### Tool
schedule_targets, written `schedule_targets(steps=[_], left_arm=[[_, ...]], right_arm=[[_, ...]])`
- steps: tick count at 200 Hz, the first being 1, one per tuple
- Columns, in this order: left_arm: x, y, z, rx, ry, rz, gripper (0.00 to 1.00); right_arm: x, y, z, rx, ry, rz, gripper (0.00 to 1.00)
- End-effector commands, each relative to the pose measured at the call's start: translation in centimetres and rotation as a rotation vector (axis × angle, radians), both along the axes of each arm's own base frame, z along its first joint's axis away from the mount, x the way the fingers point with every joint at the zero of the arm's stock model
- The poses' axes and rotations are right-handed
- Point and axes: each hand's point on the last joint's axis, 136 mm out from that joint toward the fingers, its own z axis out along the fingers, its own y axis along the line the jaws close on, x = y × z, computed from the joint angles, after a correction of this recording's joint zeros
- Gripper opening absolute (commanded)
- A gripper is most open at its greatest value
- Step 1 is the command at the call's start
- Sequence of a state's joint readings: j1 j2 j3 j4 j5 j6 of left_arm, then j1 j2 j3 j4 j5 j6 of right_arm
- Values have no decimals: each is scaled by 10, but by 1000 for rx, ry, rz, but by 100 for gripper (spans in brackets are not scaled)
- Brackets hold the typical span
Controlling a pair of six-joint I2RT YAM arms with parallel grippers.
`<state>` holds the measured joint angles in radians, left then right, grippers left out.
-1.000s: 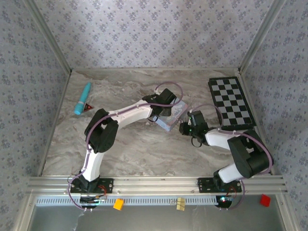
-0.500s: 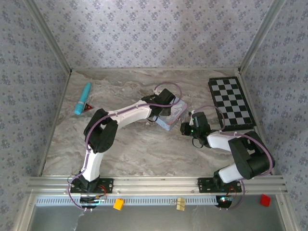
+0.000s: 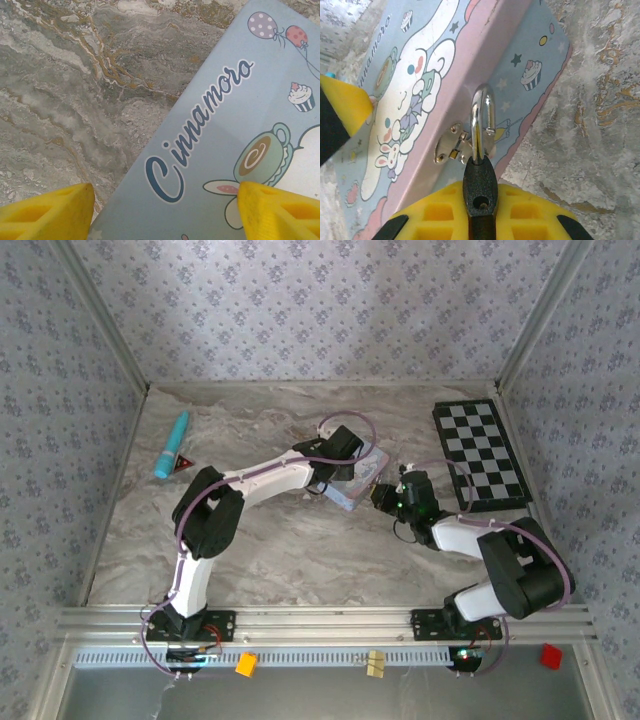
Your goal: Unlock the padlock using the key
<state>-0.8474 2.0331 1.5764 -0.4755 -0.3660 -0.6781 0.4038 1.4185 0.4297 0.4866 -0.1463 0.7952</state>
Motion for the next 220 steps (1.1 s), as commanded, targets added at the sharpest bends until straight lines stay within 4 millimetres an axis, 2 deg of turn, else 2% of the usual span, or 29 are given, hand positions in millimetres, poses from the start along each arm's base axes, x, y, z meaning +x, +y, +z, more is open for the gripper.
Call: schedule_targets(steps=[1,25,50,64,77,97,112,140,155,183,199,220], left_arm=[[-29,30,-42,152,135,2,75],[-26,34,-39,158,127,6,75],[-22,39,-30,139,105,-7,75],[-22,36,-15,100,74,-38,75],[-21,35,6,44,14,-53,76],[-25,41,34,-62,-71,-60,78],[-29,57,50,-104,-121,-48,80],[-40,90,64,-145,-196,-24,84],[-49,112,65,-143,-227,2,87],[-64,159,61,-70,-311,58,98],[-73,189,50,-29,-319,108,100],[-84,217,43,-15,-329,155,100]], right_arm=[[9,-8,9,48,-11,-80,0],[7,-24,5,17,11,-107,0],[-7,-45,0,-154,72,-93,0],[-16,-57,-2,-210,106,-74,0],[-23,-68,-5,-254,147,-52,0],[-37,-79,-13,-279,223,-14,0],[-48,-80,-20,-266,271,22,0],[-62,-64,-18,-199,296,106,0],[-64,-62,-16,-180,312,111,0],[-69,-64,-25,-180,378,99,0],[-71,-66,-33,-183,417,90,0],[-72,-67,-40,-189,446,85,0]])
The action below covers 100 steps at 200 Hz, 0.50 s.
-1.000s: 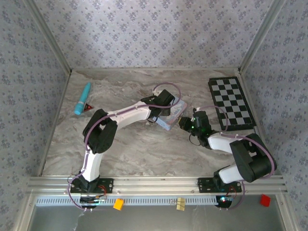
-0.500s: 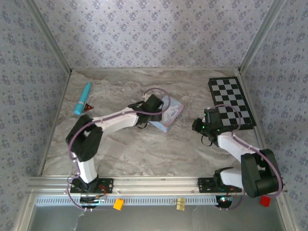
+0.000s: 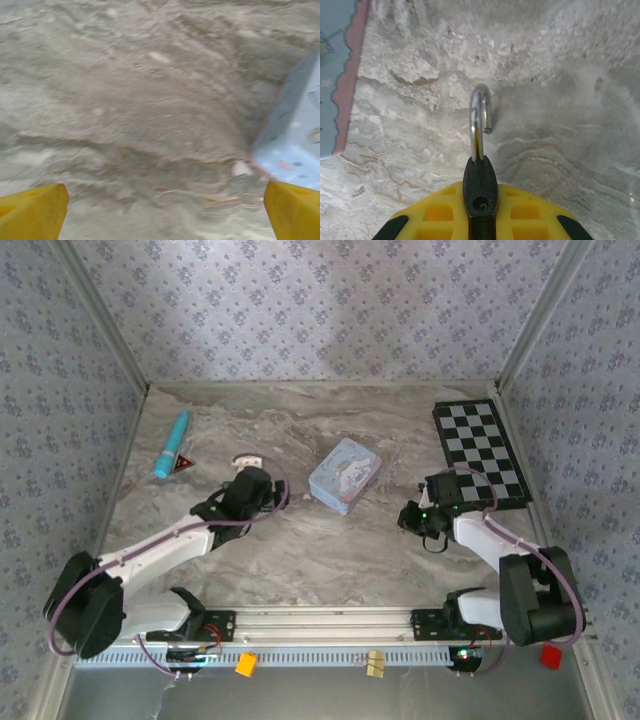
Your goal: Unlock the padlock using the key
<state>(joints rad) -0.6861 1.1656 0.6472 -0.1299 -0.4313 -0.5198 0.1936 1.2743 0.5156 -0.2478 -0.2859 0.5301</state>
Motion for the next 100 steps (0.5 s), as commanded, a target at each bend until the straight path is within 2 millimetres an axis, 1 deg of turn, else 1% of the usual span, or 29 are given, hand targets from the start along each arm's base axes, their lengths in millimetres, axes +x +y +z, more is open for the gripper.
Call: schedule_targets(steps=[1,11,20,47,50,53,59,66,71,82,100], left_arm=[[-3,31,7,30,-68,72,100],[-8,40,8,26,-86,87,100],[-12,48,10,21,-106,104,100],[-21,71,9,26,-162,161,100],[-22,77,9,38,-169,184,100],[-22,80,10,40,-173,194,100],[-24,85,11,44,-178,215,100],[-25,90,12,46,-186,233,100],[-25,92,14,47,-189,241,100],[-26,97,19,54,-199,251,100],[-26,109,31,94,-242,304,100]], right_arm=[[-1,0,-2,5,44,-2,0],[-2,-1,-3,0,47,-6,1],[-1,-2,-3,-5,44,-12,5],[-2,-12,-1,-57,37,-44,21],[-2,-13,0,-61,34,-47,22],[-2,-14,1,-64,28,-50,25],[-2,-16,3,-73,22,-54,41],[-3,-19,5,-88,17,-61,51],[-3,-21,7,-100,11,-62,55],[-4,-27,12,-135,1,-62,61],[-3,-43,28,-221,-49,-79,74]])
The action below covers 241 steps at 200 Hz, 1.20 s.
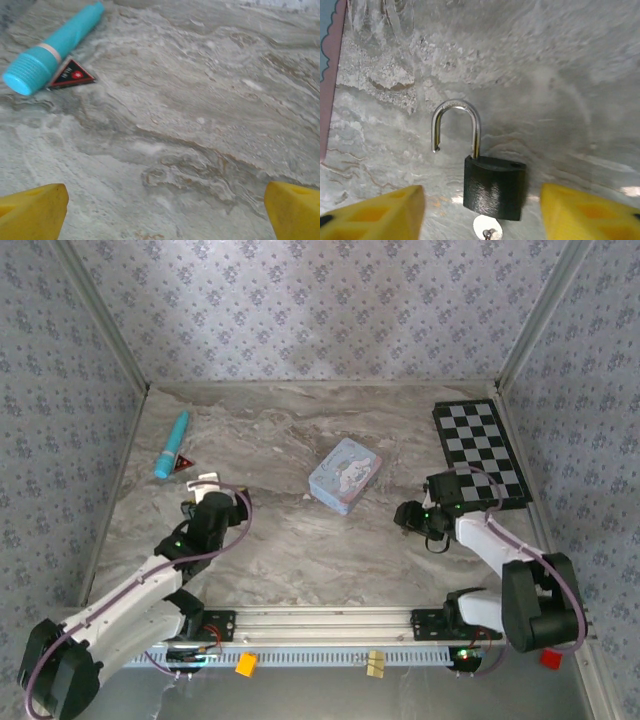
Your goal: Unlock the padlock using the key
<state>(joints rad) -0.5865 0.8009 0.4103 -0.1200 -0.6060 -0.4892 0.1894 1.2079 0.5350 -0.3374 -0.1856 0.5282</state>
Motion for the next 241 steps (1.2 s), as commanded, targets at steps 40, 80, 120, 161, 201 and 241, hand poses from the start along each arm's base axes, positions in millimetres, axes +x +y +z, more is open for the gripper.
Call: schedule_targets(steps=[40,80,120,161,201,241], left_arm=[[8,33,55,87,-210,159,100],[26,41,63,47,-336,202,100],[52,59,36,228,-148,234,100],[68,72,23,333,-150,188,100],[84,87,-14,399,-126,171,100],[97,79,-23,276,-180,55,100]], right_arm=[[24,-39,78,-222,-247,-43,82],[59,-61,129,-396,-456,-98,97],[75,-57,147,-422,-798,-43,99],[80,-74,116,-617,-766,-8,99],[97,-78,84,-695,-727,12,99],[110,-73,77,-691,-803,72,99]])
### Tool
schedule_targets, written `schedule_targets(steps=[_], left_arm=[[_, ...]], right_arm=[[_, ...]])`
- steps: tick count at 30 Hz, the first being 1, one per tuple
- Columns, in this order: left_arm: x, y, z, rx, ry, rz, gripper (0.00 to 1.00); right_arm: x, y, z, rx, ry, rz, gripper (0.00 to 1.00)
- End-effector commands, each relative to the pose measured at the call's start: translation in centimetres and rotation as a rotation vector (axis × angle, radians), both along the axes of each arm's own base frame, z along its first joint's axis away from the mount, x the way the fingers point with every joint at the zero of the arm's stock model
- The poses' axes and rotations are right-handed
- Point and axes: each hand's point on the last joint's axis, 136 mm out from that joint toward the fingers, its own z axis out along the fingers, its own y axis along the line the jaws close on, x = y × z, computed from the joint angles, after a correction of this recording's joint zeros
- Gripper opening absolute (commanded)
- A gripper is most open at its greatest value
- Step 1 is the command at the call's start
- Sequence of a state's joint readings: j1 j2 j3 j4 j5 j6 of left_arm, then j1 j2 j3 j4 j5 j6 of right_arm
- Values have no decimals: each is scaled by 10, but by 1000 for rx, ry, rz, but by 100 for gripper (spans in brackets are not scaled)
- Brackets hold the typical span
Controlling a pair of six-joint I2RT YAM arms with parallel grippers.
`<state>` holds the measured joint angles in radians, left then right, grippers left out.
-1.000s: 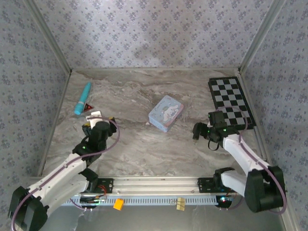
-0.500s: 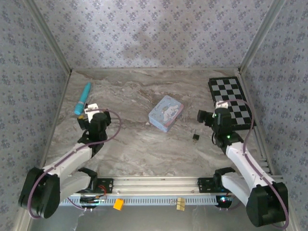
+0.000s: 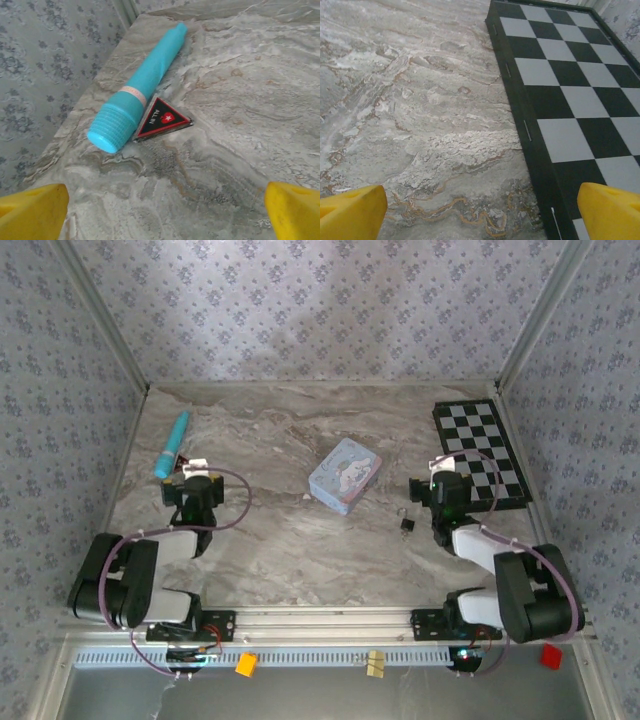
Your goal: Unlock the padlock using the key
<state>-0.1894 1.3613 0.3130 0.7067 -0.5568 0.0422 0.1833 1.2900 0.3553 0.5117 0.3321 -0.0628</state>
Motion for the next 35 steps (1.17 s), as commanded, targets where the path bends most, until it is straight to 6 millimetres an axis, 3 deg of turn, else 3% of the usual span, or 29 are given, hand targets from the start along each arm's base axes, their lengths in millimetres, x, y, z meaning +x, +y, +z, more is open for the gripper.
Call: schedule_targets(steps=[1,4,8,14,18,35], left_arm=[[21,-10,23,-99,-152,-109,100],[31,-5,3,-137,-155,-115,100],[44,3,-8,-237,-59,-133,100],[43,4,-8,-236,-57,-127,100],[43,3,-8,-237,-58,-131,100],[43,4,-8,-237,-58,-130,100]], right_arm=[[14,1,25,-21,-146,49,99],[19,-9,22,57,-167,55,99],[28,-27,8,181,-162,38,99],[39,-25,-7,149,-95,23,99],[39,-33,-4,137,-119,-22,99],[39,-32,-4,142,-114,-14,99]])
